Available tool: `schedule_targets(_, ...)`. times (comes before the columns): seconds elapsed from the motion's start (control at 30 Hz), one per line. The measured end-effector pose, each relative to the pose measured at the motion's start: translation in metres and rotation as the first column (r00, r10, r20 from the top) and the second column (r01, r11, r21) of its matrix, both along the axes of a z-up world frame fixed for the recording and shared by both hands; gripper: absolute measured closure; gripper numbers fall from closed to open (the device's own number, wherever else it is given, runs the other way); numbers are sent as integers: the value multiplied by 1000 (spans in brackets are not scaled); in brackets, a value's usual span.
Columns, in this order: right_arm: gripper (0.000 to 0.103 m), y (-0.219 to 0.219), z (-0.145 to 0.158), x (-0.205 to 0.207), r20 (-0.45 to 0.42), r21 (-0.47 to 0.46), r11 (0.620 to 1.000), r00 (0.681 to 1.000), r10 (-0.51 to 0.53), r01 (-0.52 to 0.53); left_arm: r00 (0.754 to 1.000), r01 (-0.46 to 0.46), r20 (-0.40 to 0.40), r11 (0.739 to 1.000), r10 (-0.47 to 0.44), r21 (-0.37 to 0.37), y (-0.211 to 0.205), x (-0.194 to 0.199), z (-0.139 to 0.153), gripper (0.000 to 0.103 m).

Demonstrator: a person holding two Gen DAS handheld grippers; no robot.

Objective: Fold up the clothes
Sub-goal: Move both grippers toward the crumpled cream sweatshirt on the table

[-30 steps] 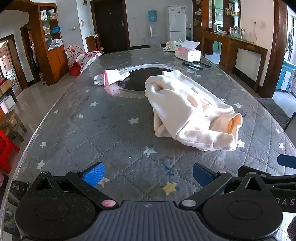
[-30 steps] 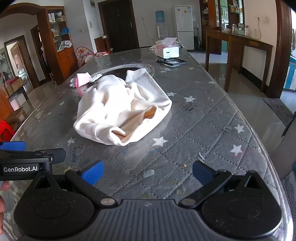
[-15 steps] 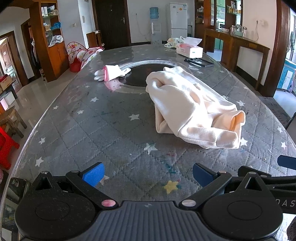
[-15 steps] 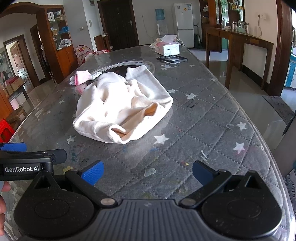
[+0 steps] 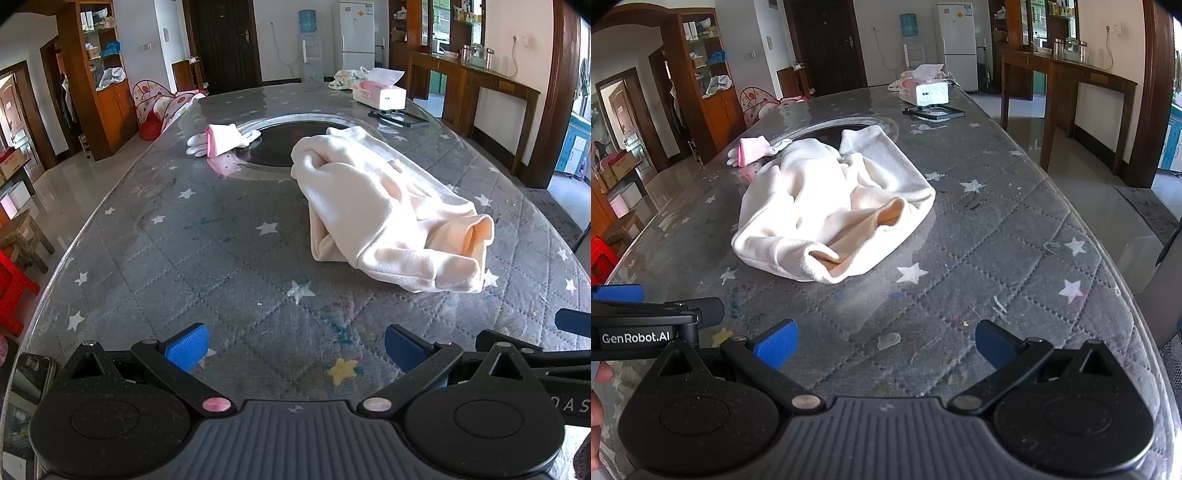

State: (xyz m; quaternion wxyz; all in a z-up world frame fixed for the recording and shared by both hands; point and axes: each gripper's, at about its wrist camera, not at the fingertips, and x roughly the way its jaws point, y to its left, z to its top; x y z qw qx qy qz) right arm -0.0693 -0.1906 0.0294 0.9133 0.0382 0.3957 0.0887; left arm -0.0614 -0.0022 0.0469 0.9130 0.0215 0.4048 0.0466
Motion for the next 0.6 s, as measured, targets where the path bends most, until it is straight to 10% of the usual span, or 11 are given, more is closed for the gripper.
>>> schedule_targets(0.6,0,4,2,14,14,-23,1000,1000,22,-22,1000,15,-6,1000,-15,5,1,17,-1,0)
